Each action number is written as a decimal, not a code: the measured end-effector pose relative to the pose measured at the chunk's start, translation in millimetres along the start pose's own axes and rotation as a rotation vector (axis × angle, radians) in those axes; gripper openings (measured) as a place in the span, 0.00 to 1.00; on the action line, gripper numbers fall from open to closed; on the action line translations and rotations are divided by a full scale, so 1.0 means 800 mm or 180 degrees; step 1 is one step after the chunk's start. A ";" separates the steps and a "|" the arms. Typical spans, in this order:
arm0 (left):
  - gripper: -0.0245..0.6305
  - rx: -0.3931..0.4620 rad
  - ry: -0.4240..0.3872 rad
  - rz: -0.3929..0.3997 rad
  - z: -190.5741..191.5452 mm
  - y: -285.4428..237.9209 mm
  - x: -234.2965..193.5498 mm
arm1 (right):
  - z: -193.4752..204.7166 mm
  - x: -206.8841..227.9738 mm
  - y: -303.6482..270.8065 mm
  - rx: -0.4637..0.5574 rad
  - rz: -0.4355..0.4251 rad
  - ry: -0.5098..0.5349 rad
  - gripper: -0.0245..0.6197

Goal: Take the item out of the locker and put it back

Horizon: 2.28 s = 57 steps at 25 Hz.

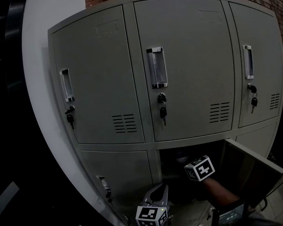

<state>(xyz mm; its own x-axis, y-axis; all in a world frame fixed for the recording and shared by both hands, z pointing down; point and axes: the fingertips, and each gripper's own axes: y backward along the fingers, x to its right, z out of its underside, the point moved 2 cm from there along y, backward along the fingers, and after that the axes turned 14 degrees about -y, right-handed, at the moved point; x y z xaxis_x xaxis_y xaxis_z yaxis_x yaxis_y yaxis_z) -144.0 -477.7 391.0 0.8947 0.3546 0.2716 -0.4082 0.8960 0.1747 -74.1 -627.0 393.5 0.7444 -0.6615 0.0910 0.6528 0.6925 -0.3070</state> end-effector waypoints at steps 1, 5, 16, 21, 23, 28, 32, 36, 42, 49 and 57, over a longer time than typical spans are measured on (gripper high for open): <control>0.04 0.0001 -0.0003 -0.0004 -0.001 0.000 0.000 | -0.001 0.000 0.001 0.0017 0.0004 0.0002 0.58; 0.04 0.0002 -0.0011 -0.0025 -0.002 0.003 -0.001 | -0.007 -0.004 0.009 0.0156 -0.0032 -0.0001 0.58; 0.04 0.0028 0.0024 0.0010 -0.009 0.011 0.006 | 0.003 -0.025 0.078 0.0476 -0.0026 -0.0079 0.54; 0.04 -0.0088 0.0044 0.0121 -0.017 0.025 0.019 | 0.008 -0.044 0.127 0.0634 -0.0014 -0.0090 0.50; 0.04 -0.0111 0.0049 0.0149 -0.019 0.037 0.026 | 0.017 -0.056 0.146 0.0621 -0.0006 -0.0115 0.48; 0.04 -0.0141 0.0063 0.0187 -0.026 0.071 0.038 | 0.039 -0.091 0.185 0.0649 -0.0081 -0.0180 0.37; 0.04 -0.0112 0.0071 0.0197 -0.036 0.100 0.047 | 0.052 -0.122 0.213 0.0665 -0.0180 -0.0189 0.23; 0.04 -0.0077 0.0108 0.0200 -0.049 0.132 0.057 | 0.062 -0.153 0.246 0.0714 -0.0233 -0.0221 0.14; 0.04 -0.0043 0.0196 0.0251 -0.061 0.183 0.080 | 0.087 -0.196 0.302 0.0756 -0.0175 -0.0282 0.05; 0.04 -0.0071 0.0282 0.0371 -0.064 0.223 0.111 | 0.124 -0.230 0.352 0.0709 -0.0099 -0.0377 0.05; 0.04 -0.0010 0.0256 0.0347 -0.094 0.241 0.137 | 0.135 -0.252 0.393 0.0758 -0.0202 -0.0384 0.05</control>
<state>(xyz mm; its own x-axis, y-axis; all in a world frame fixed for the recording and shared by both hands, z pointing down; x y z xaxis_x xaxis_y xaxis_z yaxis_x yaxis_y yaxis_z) -111.1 -245.8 383.3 0.8567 0.4702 0.2121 -0.5034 0.8517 0.1454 -3.7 -245.2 380.8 0.7030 -0.6765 0.2195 0.7026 0.7084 -0.0670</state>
